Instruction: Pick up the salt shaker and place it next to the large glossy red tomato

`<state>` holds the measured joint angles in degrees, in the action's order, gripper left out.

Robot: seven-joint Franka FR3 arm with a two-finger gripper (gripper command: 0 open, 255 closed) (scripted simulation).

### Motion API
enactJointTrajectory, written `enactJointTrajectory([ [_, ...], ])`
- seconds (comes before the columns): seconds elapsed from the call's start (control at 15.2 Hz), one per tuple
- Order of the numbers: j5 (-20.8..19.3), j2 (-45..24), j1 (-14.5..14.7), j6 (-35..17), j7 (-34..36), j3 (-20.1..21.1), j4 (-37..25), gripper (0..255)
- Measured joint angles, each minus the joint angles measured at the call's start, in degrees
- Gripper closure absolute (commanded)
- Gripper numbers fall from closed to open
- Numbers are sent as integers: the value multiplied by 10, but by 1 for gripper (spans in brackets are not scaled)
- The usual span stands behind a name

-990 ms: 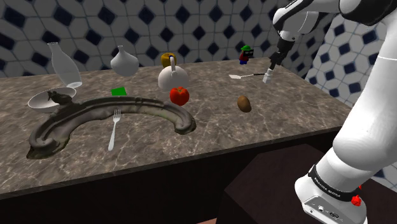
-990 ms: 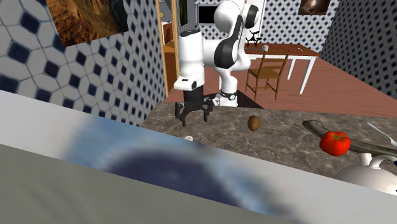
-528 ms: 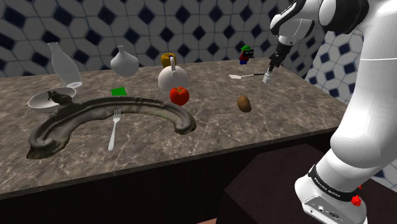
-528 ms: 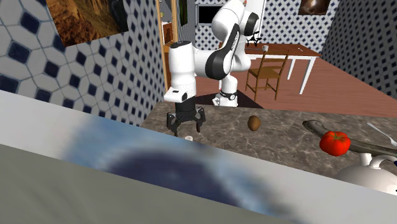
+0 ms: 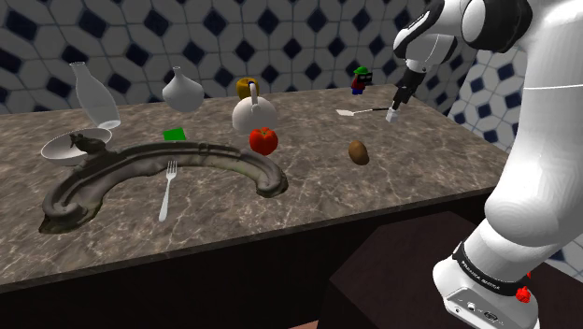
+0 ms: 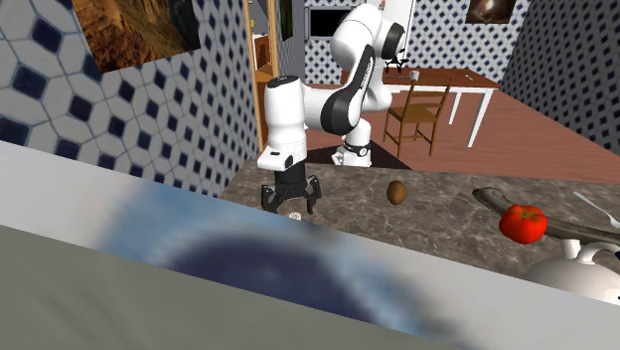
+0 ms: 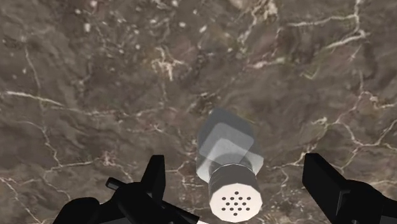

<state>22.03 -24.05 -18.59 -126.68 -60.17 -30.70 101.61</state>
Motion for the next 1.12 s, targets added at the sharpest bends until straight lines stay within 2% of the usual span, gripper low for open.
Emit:
enactJointTrajectory([
  [0.13,0,0,0,0,0,0,0,0],
  [0.2,0,0,0,0,0,0,0,255],
  [0.86,0,0,0,0,0,0,0,255],
  [1.12,-9,10,2,18,7,-4,-11,255],
])
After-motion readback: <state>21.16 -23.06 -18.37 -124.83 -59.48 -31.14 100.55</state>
